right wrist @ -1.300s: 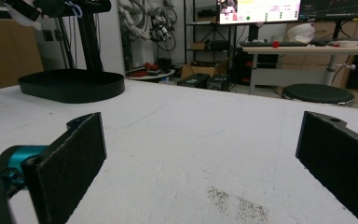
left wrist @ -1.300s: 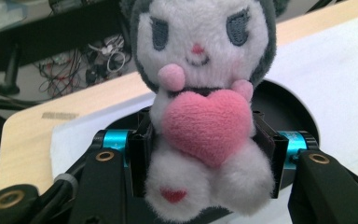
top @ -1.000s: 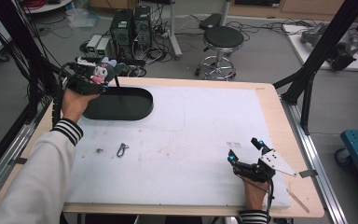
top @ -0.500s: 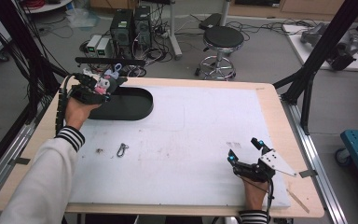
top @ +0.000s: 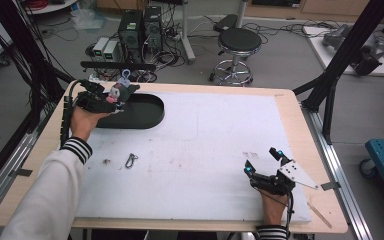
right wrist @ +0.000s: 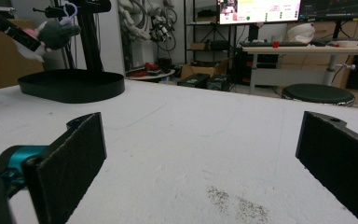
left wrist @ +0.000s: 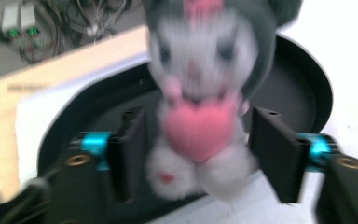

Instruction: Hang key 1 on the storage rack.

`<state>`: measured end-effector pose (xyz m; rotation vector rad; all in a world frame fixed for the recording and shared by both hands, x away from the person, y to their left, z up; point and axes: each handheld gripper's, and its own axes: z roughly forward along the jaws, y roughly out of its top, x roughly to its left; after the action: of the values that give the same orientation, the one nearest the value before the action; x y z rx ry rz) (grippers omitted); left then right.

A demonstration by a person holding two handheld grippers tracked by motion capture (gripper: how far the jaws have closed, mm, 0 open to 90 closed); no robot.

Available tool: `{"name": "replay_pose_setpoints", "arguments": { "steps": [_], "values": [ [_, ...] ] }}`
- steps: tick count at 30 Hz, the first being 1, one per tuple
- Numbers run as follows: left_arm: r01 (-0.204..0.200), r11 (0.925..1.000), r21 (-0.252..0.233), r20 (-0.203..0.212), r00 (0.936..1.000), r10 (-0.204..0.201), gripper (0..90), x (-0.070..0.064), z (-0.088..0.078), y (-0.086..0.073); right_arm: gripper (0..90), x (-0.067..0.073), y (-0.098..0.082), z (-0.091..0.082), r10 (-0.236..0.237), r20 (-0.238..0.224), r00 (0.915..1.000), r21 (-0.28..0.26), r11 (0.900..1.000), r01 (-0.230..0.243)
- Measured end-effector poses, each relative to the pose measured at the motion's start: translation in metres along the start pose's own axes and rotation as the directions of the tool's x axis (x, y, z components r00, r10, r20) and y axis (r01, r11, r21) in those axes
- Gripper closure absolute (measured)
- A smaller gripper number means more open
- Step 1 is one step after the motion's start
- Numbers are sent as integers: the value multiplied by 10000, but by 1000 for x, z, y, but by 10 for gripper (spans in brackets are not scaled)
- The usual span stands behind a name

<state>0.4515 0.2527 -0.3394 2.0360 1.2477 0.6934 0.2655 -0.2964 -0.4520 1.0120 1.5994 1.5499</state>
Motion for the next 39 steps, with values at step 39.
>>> {"name": "replay_pose_setpoints", "arguments": {
  "steps": [39],
  "values": [
    [-48,7473,-6645,1909,9657,1760,17,-29,-115,-132,7,2,-1,-2,-323,-128,9994,-236,9992,320]
  ]
}}
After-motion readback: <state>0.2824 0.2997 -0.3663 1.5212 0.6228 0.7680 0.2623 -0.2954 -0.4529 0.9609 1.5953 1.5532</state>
